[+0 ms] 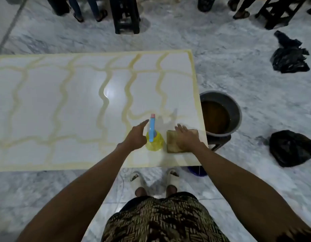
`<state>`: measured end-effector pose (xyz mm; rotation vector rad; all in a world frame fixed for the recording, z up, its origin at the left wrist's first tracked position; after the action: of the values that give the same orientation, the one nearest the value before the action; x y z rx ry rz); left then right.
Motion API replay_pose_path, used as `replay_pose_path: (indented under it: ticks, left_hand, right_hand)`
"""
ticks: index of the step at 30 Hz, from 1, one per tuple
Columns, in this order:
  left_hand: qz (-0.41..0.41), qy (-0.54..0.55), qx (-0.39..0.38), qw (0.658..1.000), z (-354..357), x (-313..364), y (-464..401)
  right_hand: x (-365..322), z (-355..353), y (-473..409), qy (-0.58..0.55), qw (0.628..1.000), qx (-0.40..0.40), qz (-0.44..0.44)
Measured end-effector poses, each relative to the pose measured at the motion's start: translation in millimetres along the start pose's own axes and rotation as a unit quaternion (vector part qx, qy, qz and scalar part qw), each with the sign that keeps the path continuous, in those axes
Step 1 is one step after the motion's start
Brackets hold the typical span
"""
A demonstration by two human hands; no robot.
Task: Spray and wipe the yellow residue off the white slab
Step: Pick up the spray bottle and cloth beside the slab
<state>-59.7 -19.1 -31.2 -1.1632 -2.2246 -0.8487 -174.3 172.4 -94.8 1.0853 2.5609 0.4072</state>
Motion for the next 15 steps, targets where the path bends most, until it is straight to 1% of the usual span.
replay_pose_path:
  ticks: [1,3,4,5,6,8,11,12,14,15]
  left_hand:
    - [0.005,0.010,-0.020,1.000,5.6,-2.1,1.4]
    - [0.010,0.007,-0.067,0.998,13.2,0.0,12.3]
    - [0.005,0.013,-0.077,0.997,17.3,0.1,17.3]
    - [0.001,0.036,-0.068,0.997,20.8,0.0,19.1]
    - [-0.003,0.062,-0.047,0.997,21.1,2.4,21.9]
    - [-0.009,0.117,0.014,0.993,18.8,9.4,23.6]
    - [-0.005,0.183,0.131,0.974,15.8,23.0,26.7]
    - [-0.002,0.202,0.169,0.965,15.0,28.0,29.6]
    - [0.002,0.232,0.229,0.945,15.7,35.2,35.0]
    - [0.003,0.240,0.250,0.938,16.7,36.0,36.8]
  right_hand:
    - [-0.3,7.4,1.7,0.025,1.000,-0.006,-0.017]
    - [3.8,15.4,2.4,0.042,0.998,0.018,-0.030]
    - [1.9,12.5,4.2,0.044,0.998,0.039,-0.028]
    - [1.2,10.0,3.5,0.052,0.996,0.062,-0.026]
    - [-2.8,4.4,3.7,0.070,0.993,0.088,-0.030]
    - [-4.6,-7.2,1.2,0.096,0.989,0.113,-0.019]
    - [1.4,-8.9,-2.7,0.152,0.985,0.084,-0.003]
    - [1.9,-8.9,-4.8,0.163,0.983,0.081,-0.014]
    - [2.2,-10.5,-9.1,0.155,0.984,0.068,-0.045]
    - [1.9,-12.3,-8.7,0.130,0.989,0.048,-0.055]
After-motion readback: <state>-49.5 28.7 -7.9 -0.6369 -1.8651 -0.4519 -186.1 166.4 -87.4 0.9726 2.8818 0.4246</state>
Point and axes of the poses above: each hand's wrist, its own y-axis away from the middle knuckle, its own z-axis out of the palm, x = y × z, the point moved 7 cm from there along -y, towards the middle knuckle, and after that the axes turned 13 degrees about x, right-handed, at the moved point
